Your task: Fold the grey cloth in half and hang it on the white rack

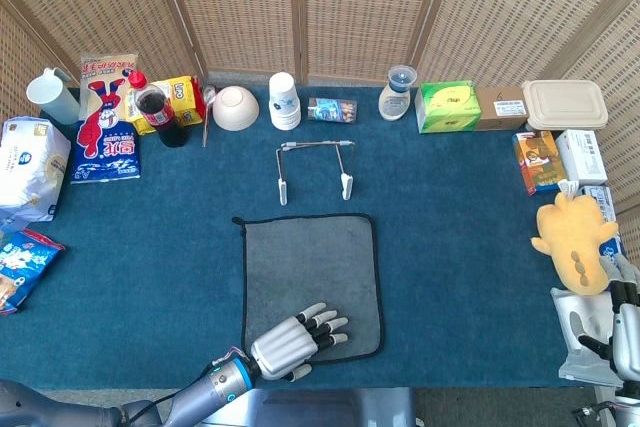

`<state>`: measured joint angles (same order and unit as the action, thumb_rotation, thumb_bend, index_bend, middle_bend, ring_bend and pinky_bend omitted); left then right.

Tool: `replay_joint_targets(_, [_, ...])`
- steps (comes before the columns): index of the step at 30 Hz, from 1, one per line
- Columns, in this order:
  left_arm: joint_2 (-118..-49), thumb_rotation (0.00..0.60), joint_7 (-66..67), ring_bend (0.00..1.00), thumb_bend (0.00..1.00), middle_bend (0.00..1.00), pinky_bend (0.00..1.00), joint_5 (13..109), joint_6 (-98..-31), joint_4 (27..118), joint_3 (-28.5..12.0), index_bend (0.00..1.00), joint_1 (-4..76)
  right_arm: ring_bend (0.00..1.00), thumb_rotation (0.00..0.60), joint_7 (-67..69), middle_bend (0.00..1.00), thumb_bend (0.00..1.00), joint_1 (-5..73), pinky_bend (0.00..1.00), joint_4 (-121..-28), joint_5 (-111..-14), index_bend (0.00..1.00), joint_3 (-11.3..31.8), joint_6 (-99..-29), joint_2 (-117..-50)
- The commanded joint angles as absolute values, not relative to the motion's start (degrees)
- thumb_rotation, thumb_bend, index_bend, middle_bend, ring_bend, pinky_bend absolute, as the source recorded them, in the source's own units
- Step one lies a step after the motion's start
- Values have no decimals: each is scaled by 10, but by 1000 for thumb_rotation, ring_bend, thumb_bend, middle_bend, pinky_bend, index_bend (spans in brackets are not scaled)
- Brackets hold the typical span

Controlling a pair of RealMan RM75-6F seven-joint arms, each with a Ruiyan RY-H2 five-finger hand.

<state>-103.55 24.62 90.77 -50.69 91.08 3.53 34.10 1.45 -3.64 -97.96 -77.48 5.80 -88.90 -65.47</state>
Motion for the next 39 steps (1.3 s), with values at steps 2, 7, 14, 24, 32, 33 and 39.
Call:
replay_joint_targets(2, [-1044,600,252,0,33,5,0,901,-508,903,33,137,343,0,600,17,26,320,-37,0,-978,-774,39,58,-889,-654])
replay_joint_targets(7, [-1053,600,257,0,33,5,0,893,-512,893,27,138,345,0,600,17,25,320,-39,0,-978,-774,39,58,-890,-653])
replay_joint_targets(14, [-1064,600,257,0,33,10,0,887,-523,883,22,140,345,0,600,15,25,319,-41,0,-979,-775,38,58,-891,-653])
replay_joint_targets(24, [-1070,600,267,0,34,25,0,875,-538,876,24,165,340,0,600,18,25,319,-43,0,-977,-774,37,58,-891,-652])
replay_joint_targets(32, [-1079,600,271,0,35,54,0,871,-550,873,24,237,336,0,600,20,25,320,-46,0,-977,-776,38,58,-894,-651])
replay_joint_targets(33, [-1080,600,273,0,37,65,0,870,-554,874,24,253,334,0,600,21,25,320,-47,0,-978,-776,38,58,-895,-650])
replay_joint_targets(39, [-1080,600,276,0,95,98,0,862,-562,881,27,320,327,0,600,21,25,319,-49,0,-979,-778,37,57,-898,-650])
